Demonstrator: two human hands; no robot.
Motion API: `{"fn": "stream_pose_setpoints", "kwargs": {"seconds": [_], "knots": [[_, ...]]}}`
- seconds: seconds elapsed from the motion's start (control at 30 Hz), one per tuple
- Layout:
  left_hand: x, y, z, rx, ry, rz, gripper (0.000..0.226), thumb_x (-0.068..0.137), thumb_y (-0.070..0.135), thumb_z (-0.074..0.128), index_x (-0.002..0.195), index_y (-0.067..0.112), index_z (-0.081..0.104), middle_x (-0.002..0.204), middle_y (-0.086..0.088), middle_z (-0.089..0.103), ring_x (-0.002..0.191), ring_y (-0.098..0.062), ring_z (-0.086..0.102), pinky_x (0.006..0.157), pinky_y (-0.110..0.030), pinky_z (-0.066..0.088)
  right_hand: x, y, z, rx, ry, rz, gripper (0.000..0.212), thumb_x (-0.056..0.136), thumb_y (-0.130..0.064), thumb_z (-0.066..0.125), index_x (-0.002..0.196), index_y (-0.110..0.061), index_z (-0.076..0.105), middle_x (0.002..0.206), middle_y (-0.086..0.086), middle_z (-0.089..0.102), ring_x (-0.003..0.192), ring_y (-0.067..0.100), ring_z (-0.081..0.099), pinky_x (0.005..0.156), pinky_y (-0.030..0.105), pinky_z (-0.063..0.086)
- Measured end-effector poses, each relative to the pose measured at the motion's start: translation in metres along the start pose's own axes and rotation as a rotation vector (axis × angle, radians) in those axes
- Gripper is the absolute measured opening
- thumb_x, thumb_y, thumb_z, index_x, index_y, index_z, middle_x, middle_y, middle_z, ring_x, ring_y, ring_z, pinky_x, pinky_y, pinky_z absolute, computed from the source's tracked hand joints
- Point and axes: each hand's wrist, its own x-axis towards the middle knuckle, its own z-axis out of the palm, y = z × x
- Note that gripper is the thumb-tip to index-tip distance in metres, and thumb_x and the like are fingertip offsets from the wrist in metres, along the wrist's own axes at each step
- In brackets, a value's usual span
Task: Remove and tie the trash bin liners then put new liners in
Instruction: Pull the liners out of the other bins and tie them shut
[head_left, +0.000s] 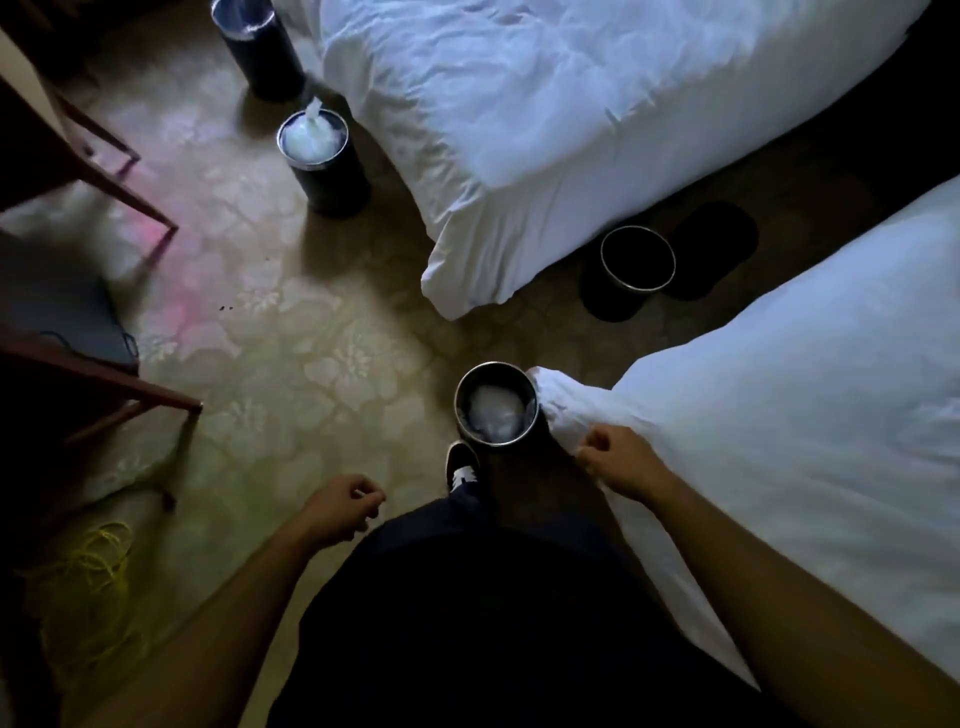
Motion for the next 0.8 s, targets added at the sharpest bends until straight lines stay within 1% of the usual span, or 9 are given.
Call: {"fn": "stream_pose_setpoints", "kwargs": {"seconds": [0.07,0.17,0.23,0.33,0.4,0.47,0.6,0.73,0.8], "knots": [[0.022,0.039,-0.023,0.052,-0.030,0.056,0.015,0.100,0.026,0.058,0.094,0.014,0.065,0.089,-0.008,0.071,0.069,-0.019,0.063,0.059,-0.029,0.049,0.007,0.010,-0.016,-0.018,0.037,0.085,0.020,0.097,-0.025,0.059,0.090,-0.008,0.067,0.086,0.011,0.068,0.078,0.024,0.063,0.075,0.038,0.053],[0.044,0.098,-0.054,0.089,-0.046,0.154,0.015,0.101,0.027,0.057,0.099,0.013,0.065,0.091,-0.007,0.070,0.074,-0.019,0.064,0.061,-0.029,0.050,0.007,0.031,-0.040,-0.014,0.087,0.229,0.022,0.097,-0.027,0.059,0.087,-0.008,0.066,0.087,0.012,0.068,0.074,0.021,0.060,0.068,0.031,0.046],[0.057,0.136,-0.070,0.090,-0.031,0.217,0.016,0.101,0.026,0.057,0.101,0.012,0.065,0.092,-0.007,0.070,0.075,-0.020,0.065,0.063,-0.031,0.051,0.008,0.045,-0.053,-0.004,0.088,0.315,0.024,0.095,-0.027,0.060,0.088,-0.006,0.067,0.087,0.013,0.069,0.075,0.024,0.062,0.067,0.031,0.045],[0.075,0.182,-0.088,0.062,0.002,0.270,0.017,0.101,0.024,0.057,0.103,0.011,0.066,0.092,-0.008,0.071,0.075,-0.020,0.065,0.065,-0.032,0.051,0.025,0.056,-0.074,0.140,0.060,0.424,0.023,0.095,-0.026,0.061,0.093,-0.004,0.069,0.093,0.015,0.072,0.088,0.034,0.070,0.068,0.035,0.051],[0.088,0.201,-0.095,0.025,0.033,0.265,0.016,0.100,0.023,0.057,0.103,0.010,0.067,0.092,-0.008,0.072,0.075,-0.021,0.066,0.066,-0.033,0.052,0.043,0.053,-0.089,0.183,0.044,0.452,0.020,0.096,-0.023,0.061,0.094,-0.005,0.069,0.095,0.014,0.073,0.089,0.034,0.071,0.070,0.037,0.053],[0.098,0.214,-0.097,-0.008,0.065,0.231,0.016,0.100,0.023,0.057,0.102,0.011,0.067,0.092,-0.008,0.072,0.075,-0.021,0.066,0.066,-0.033,0.053,0.070,0.046,-0.105,0.123,0.028,0.400,0.017,0.095,-0.024,0.062,0.091,-0.009,0.069,0.092,0.010,0.073,0.085,0.030,0.071,0.072,0.039,0.055],[0.113,0.219,-0.084,-0.090,0.117,0.082,0.016,0.100,0.025,0.057,0.101,0.012,0.066,0.091,-0.006,0.072,0.074,-0.020,0.066,0.063,-0.030,0.051,0.147,0.015,-0.145,-0.077,-0.060,0.246,0.019,0.096,-0.030,0.060,0.088,-0.014,0.068,0.090,0.006,0.072,0.084,0.025,0.069,0.085,0.043,0.057],[0.105,0.209,-0.042,-0.262,0.182,-0.120,0.016,0.100,0.026,0.057,0.097,0.012,0.065,0.089,-0.005,0.072,0.073,-0.020,0.065,0.063,-0.028,0.049,0.245,-0.022,-0.188,-0.266,-0.178,0.045,0.028,0.088,-0.039,0.059,0.079,-0.013,0.068,0.080,0.005,0.072,0.078,0.027,0.070,0.080,0.048,0.058],[0.093,0.206,-0.012,-0.358,0.229,-0.219,0.015,0.099,0.024,0.058,0.093,0.012,0.064,0.086,-0.006,0.072,0.068,-0.019,0.063,0.060,-0.026,0.047,0.287,-0.050,-0.197,-0.346,-0.265,-0.050,0.026,0.088,-0.040,0.061,0.080,-0.015,0.066,0.079,0.004,0.072,0.076,0.027,0.070,0.078,0.047,0.059]]}}
